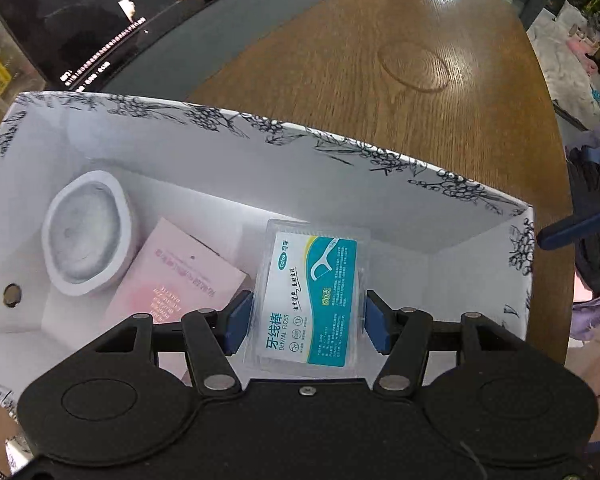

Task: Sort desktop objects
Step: 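Lower the floss-pick box into the storage box and open the left gripper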

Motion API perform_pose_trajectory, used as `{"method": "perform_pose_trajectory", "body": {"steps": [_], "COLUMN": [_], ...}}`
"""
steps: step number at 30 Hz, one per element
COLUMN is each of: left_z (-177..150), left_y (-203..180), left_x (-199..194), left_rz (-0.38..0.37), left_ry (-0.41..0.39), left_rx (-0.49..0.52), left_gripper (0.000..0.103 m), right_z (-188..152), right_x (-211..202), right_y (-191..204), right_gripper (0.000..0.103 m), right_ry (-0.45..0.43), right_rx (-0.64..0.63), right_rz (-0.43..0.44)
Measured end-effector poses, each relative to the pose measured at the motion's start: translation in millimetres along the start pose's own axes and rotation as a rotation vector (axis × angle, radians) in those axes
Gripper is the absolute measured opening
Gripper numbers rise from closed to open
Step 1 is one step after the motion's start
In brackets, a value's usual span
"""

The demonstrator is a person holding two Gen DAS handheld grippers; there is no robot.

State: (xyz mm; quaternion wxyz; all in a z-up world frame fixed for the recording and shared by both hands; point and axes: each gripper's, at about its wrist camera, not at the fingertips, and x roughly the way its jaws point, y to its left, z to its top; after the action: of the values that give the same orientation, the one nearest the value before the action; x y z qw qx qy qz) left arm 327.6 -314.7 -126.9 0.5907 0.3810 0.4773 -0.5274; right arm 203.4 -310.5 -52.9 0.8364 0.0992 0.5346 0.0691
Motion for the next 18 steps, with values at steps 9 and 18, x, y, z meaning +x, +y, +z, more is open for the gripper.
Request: {"method": "perform_pose_trajectory", "body": {"steps": [9, 18], "left_z": [-5.7, -15.6], "left_y": [1.0, 9.8], "left_x": [6.8, 0.6], "left_rz": [-0.008, 0.005], "left_ry": [0.029, 0.064], "left_rx": [0.012, -0.058], "left_gripper": [0.058, 0.077], "right_z": [1.2, -0.6], "right_x": [1.6, -2.3], "right_y": [-4.0, -4.7], "right_gripper": [0.103, 0.103], "right_ry": [0.003, 0.001], "right_rx": [0.015, 0.01], "right_rz": [0.005, 0.01]}}
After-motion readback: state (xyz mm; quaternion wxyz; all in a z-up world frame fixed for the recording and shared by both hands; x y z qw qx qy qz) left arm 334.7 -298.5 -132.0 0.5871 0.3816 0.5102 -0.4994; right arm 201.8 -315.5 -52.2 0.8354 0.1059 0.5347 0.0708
